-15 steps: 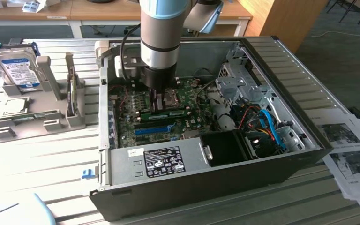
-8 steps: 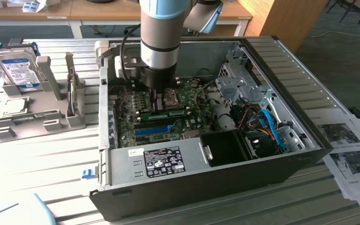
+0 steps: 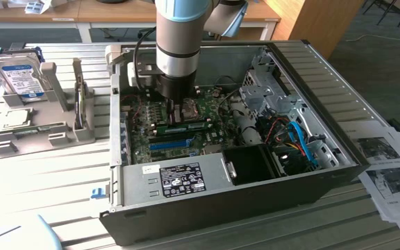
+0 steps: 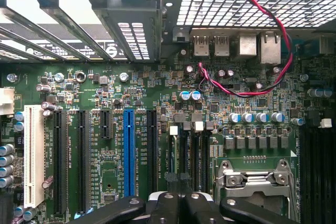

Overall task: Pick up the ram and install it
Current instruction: 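Press down the ram until it locks into place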

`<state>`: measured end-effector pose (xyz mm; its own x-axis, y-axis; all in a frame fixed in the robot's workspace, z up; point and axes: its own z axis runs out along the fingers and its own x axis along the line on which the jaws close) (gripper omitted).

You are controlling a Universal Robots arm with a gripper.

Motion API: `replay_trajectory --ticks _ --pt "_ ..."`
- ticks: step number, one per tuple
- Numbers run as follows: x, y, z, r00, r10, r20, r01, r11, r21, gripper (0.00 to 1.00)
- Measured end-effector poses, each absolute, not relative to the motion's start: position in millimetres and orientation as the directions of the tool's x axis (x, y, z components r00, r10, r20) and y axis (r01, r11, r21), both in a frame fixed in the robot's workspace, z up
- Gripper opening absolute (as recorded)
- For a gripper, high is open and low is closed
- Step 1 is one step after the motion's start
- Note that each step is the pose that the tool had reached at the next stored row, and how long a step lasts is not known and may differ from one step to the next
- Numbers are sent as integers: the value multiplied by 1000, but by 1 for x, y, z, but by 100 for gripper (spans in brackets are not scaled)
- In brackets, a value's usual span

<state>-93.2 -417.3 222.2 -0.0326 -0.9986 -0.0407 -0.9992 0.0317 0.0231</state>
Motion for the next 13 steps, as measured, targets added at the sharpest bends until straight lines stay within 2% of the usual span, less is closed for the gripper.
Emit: replay_trajectory --ticks 13 --pt "-93 -417 222 -33 -999 -41 -999 32 23 9"
